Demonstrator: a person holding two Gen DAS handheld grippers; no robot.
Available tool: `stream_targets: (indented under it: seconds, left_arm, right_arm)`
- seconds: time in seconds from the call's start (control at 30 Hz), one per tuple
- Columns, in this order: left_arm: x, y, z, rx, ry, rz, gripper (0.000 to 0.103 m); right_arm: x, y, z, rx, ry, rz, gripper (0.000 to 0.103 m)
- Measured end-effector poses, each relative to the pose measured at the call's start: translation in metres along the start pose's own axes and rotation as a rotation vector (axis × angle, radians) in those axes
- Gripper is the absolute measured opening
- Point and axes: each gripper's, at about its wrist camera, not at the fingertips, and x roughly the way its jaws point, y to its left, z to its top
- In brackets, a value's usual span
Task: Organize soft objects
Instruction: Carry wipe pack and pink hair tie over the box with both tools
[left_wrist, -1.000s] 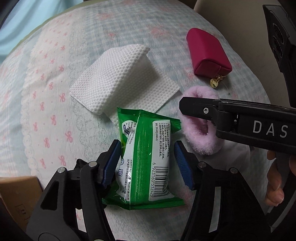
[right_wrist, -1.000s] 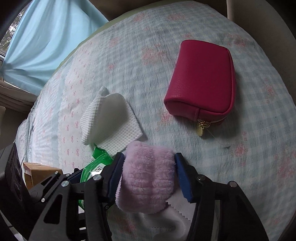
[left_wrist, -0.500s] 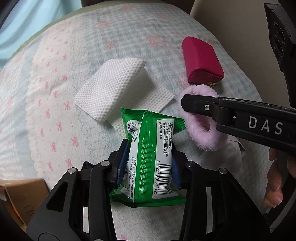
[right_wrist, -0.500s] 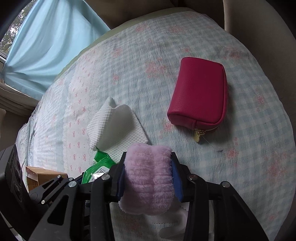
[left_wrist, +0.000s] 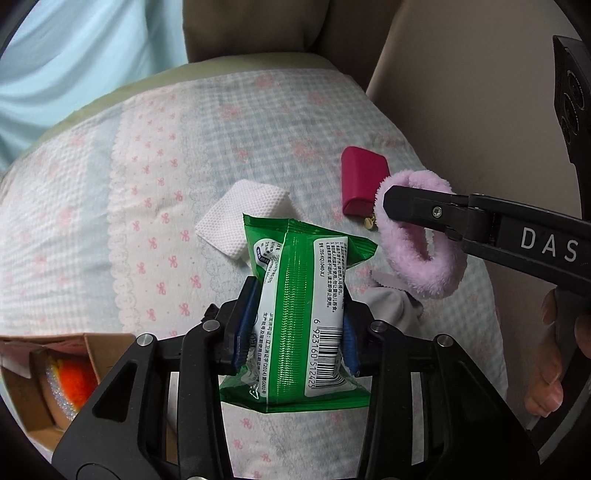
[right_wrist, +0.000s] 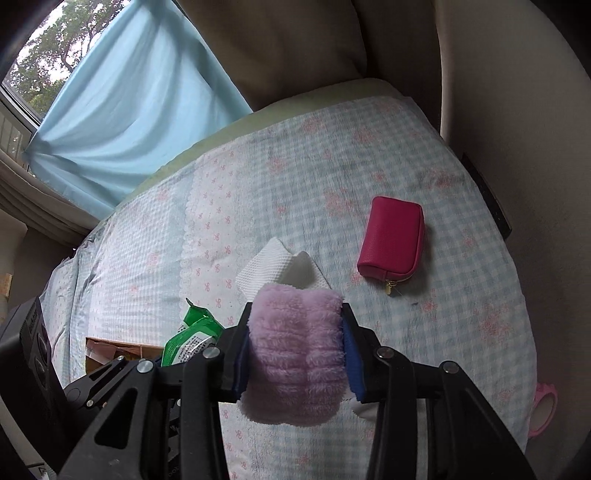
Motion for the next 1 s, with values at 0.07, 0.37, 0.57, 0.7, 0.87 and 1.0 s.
stream_targets:
  seconds: [0.07, 0.37, 0.57, 0.7, 0.87, 1.0]
  left_arm:
    - [-0.024, 0.003, 0.0, -0.018, -0.025, 0.004, 0.035]
    - [-0.146, 0.033, -0.015, -0.109, -0.145, 0.052, 0.035]
    - [-0.213, 0.073, -0.037, -0.164, -0.202, 0.113, 0.035]
    - [-0.242, 0.11, -0.055, -0.202, -0.218, 0.141, 0.035]
    - [-0.267, 0.167, -0.078, -0.247, -0.225, 0.153, 0.035]
    - [-0.276, 0.219, -0.095, -0.258, -0.204, 0.158, 0.035]
  right_arm:
    - [-0.021, 0.014, 0.0, -0.021, -0.022, 0.002, 0.038]
    - [-0.1, 0.095, -0.01, -0.159, -0.098, 0.029, 0.039]
    - [-0.117, 0.151, -0.026, -0.232, -0.113, 0.067, 0.039]
    - [-0.111, 0.192, -0.042, -0.256, -0.101, 0.087, 0.039]
    - [-0.094, 0.25, -0.065, -0.264, -0.08, 0.087, 0.039]
    - [-0.072, 0.292, -0.08, -0.252, -0.056, 0.073, 0.039]
